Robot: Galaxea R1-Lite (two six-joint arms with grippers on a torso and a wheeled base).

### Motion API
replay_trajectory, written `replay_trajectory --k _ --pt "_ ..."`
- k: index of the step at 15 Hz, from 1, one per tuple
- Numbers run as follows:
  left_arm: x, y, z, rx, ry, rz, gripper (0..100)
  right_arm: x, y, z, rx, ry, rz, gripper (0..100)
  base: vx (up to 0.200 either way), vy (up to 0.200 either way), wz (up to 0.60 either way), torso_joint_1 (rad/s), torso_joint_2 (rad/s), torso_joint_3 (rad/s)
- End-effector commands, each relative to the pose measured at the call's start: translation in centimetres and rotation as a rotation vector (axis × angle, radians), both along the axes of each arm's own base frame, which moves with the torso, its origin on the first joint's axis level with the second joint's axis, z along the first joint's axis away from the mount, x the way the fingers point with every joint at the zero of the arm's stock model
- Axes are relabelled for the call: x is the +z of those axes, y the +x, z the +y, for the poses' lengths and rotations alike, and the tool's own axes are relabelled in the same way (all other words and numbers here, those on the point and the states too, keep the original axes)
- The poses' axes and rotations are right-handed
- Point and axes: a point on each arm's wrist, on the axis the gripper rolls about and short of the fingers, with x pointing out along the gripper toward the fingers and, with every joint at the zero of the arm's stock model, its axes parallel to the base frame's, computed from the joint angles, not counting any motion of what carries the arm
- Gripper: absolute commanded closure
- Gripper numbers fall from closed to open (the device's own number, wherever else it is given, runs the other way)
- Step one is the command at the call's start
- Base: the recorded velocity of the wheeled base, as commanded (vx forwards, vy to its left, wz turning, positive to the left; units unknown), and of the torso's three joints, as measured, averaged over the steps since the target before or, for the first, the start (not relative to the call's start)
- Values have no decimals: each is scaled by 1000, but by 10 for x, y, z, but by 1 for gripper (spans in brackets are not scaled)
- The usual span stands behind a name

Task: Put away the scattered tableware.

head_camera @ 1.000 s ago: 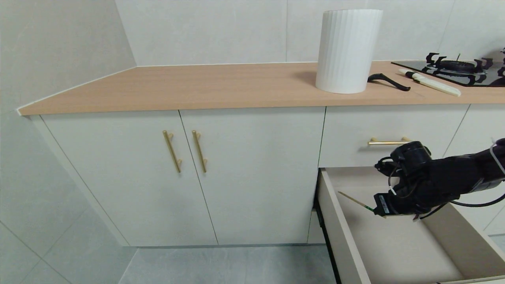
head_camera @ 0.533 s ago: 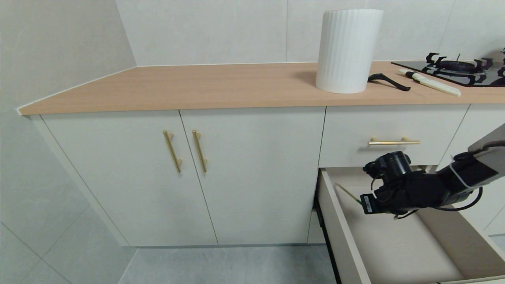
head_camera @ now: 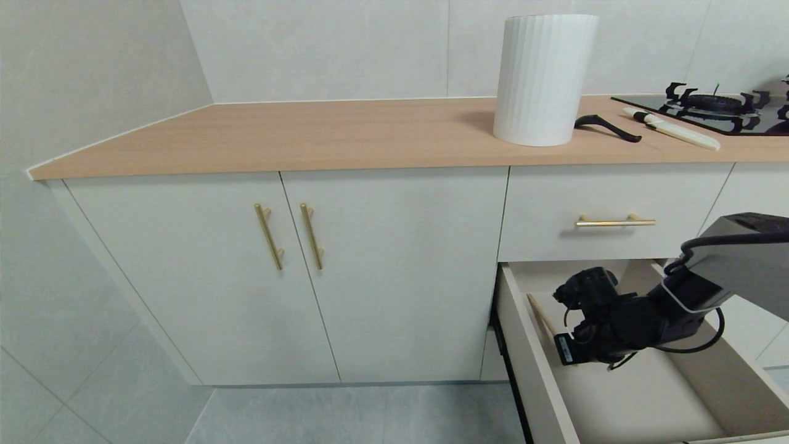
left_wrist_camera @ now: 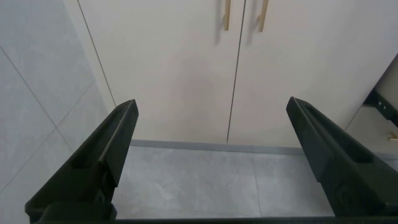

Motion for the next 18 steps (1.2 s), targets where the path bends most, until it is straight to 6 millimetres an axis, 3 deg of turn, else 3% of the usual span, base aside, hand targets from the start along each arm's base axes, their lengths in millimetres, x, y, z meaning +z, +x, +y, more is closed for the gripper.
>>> replay_trajectory --k 1,11,12,18 --pt "0 0 0 1 0 1 0 -15 0 0 -5 -21 35 100 0 0 0 0 0 0" --pt "0 0 0 1 0 1 0 -30 2 0 -20 -49 34 100 0 0 0 0 0 0" --pt "0 0 0 1 0 1 0 -30 2 0 -20 -48 31 0 0 0 0 0 0 0" --pt "0 0 0 1 0 1 0 -25 1 0 -17 -45 25 0 0 0 0 0 0 0"
